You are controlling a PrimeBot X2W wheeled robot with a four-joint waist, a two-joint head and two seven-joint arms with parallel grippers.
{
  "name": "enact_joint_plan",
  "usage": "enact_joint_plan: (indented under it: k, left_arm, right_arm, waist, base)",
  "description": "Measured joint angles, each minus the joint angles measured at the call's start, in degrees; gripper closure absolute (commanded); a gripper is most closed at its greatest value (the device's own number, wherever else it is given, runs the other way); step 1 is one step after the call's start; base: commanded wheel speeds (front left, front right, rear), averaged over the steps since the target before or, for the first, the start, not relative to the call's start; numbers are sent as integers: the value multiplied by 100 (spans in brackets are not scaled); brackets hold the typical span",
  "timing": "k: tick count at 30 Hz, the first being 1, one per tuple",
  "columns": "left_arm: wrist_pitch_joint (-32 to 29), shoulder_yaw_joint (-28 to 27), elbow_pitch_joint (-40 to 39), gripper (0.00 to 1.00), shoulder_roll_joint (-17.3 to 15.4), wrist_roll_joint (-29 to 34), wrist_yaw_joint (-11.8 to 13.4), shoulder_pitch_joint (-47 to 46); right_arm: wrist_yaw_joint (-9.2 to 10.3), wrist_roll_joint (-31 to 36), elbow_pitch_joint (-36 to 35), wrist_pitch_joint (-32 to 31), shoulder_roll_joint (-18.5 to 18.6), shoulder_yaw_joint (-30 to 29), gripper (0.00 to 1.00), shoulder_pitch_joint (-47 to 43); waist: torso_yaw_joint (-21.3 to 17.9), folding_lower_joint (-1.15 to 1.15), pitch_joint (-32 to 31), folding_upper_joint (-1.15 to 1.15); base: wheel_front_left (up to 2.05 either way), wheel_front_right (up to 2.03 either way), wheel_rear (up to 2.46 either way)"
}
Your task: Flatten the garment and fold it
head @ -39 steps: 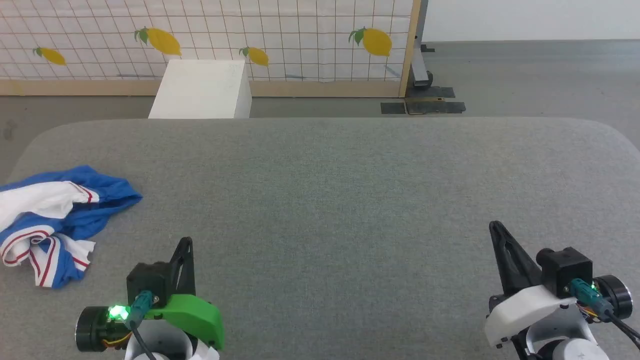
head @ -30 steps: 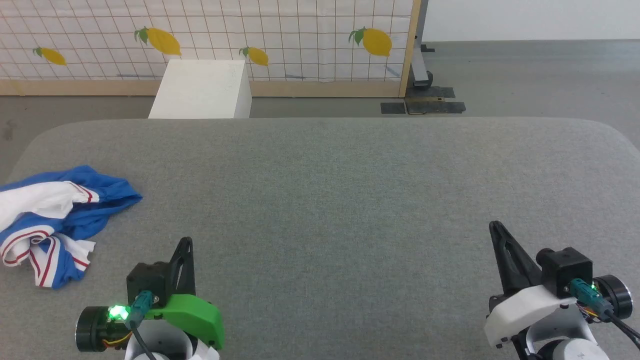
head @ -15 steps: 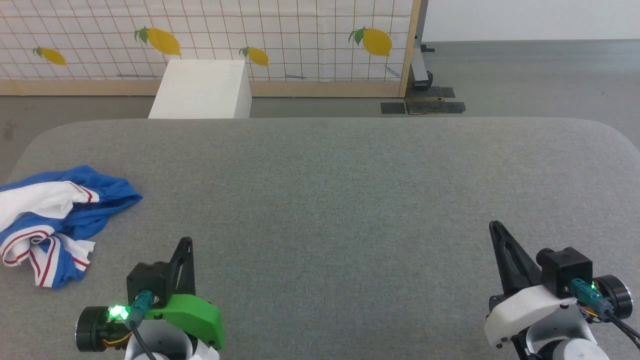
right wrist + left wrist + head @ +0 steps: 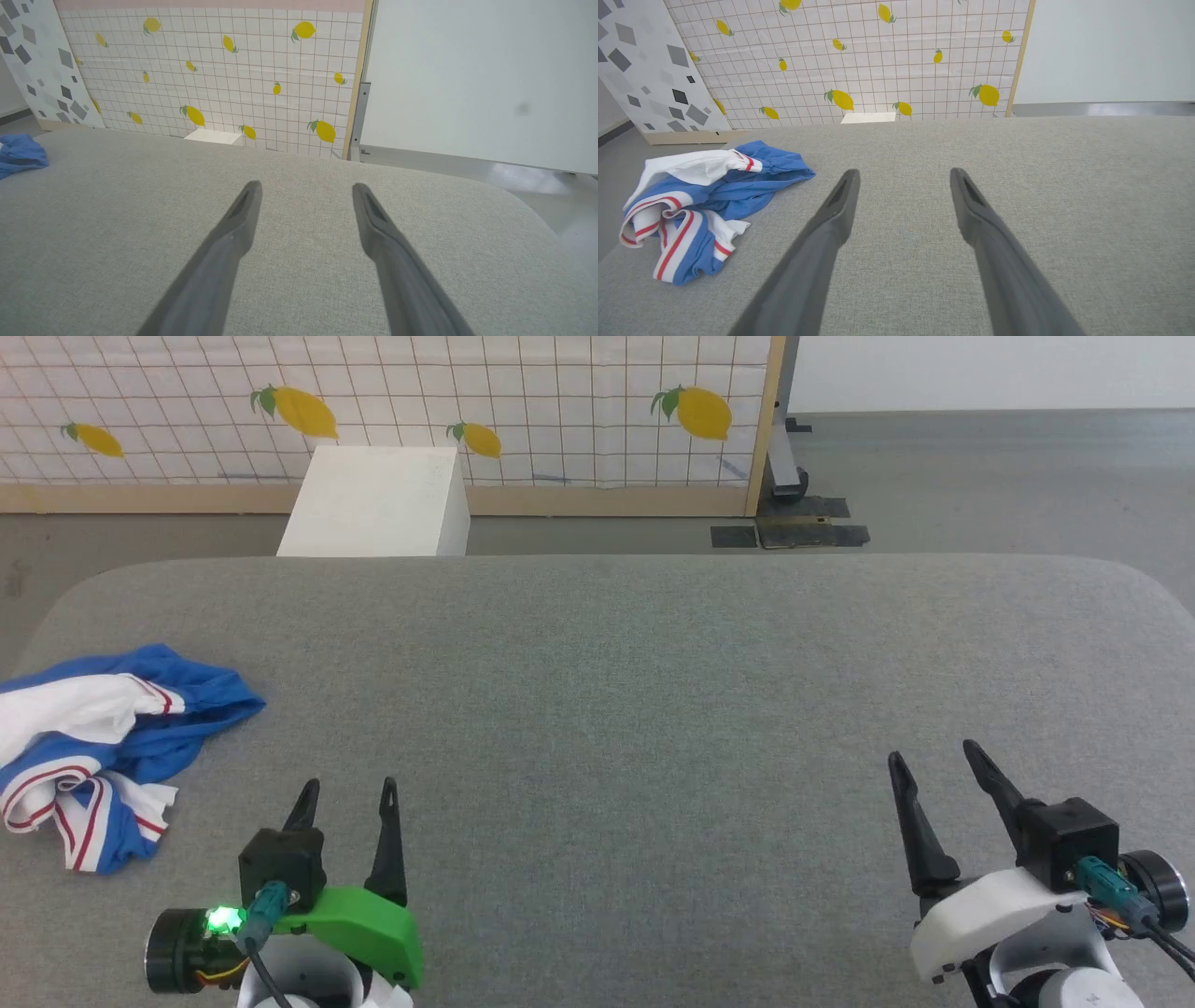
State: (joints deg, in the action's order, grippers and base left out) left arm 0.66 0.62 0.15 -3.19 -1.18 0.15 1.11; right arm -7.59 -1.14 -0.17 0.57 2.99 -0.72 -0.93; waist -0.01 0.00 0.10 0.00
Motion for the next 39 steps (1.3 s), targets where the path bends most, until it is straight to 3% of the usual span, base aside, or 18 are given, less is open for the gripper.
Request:
enact_joint_plan:
  k: [39]
  left_arm:
    - [459, 182, -90, 0, 0, -237, 250, -3]
  right_arm:
    - [0, -651, -345, 470, 0, -226, 0, -41]
  waist:
    - [27, 0, -19, 0]
  base:
    - [0, 0, 0]
